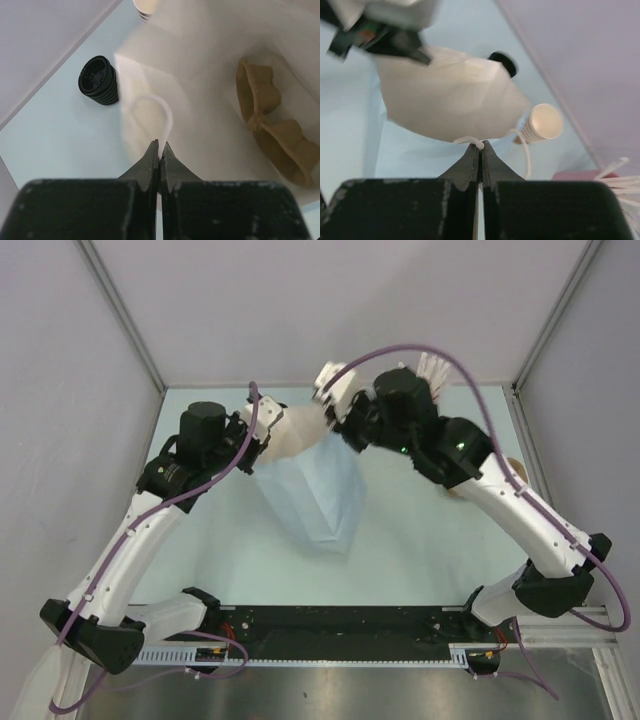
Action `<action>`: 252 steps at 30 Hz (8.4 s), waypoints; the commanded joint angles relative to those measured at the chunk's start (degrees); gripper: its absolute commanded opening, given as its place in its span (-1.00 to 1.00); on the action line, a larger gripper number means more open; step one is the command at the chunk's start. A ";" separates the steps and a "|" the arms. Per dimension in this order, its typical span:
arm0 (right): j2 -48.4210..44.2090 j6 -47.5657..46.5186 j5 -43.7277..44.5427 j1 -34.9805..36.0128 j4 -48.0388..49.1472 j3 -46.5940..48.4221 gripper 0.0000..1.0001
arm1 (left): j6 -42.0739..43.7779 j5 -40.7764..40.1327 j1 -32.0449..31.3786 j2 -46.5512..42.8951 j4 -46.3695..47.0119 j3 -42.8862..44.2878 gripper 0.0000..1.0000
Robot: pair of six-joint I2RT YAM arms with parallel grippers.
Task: Pack the takeout coffee
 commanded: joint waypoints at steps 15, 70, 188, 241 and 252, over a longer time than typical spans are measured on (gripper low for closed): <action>-5.12 -13.37 12.33 7.46 3.81 -11.72 -1.00 | -1.33 -0.58 0.05 -2.27 2.18 -0.08 -1.00; -2.23 -11.43 -22.03 19.94 2.41 -40.37 -1.00 | 12.65 19.82 -1.88 -5.78 -17.16 -2.28 -1.00; -3.81 -15.83 -8.40 14.31 1.17 -35.71 -1.00 | 3.15 0.74 -0.21 2.39 0.43 4.14 -1.00; -10.21 -13.45 -17.10 15.46 -4.71 -29.47 0.14 | 9.48 6.54 -4.52 -5.78 -9.42 -8.25 -1.00; -5.40 -11.52 -17.64 12.90 1.95 -26.74 -0.35 | 10.36 9.18 -4.43 -7.89 -10.30 -10.80 -1.00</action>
